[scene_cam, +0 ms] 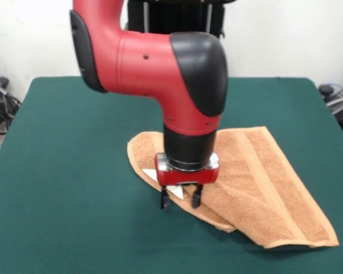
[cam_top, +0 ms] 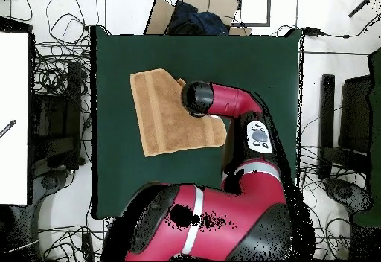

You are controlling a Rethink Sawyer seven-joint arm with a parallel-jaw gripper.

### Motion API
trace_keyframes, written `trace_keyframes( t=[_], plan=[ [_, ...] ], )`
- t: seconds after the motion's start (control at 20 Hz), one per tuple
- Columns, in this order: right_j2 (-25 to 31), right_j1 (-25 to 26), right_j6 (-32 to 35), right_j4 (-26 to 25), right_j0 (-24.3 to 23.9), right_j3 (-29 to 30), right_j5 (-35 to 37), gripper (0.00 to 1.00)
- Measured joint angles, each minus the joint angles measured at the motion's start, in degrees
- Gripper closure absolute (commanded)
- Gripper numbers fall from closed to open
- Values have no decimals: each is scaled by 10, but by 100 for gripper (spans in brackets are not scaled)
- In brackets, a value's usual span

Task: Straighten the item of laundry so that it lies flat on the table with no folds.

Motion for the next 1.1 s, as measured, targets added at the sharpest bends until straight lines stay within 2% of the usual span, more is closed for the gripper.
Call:
trace_keyframes(
  t=[0.4, 0.7, 1.1],
  plan=[
    [-5, -5, 0, 13, 17, 11, -8, 0],
    [-5, 8, 0, 31, 16, -2, -5, 0],
    [-5, 28, 0, 60, 10, -46, 63, 0]
  ],
)
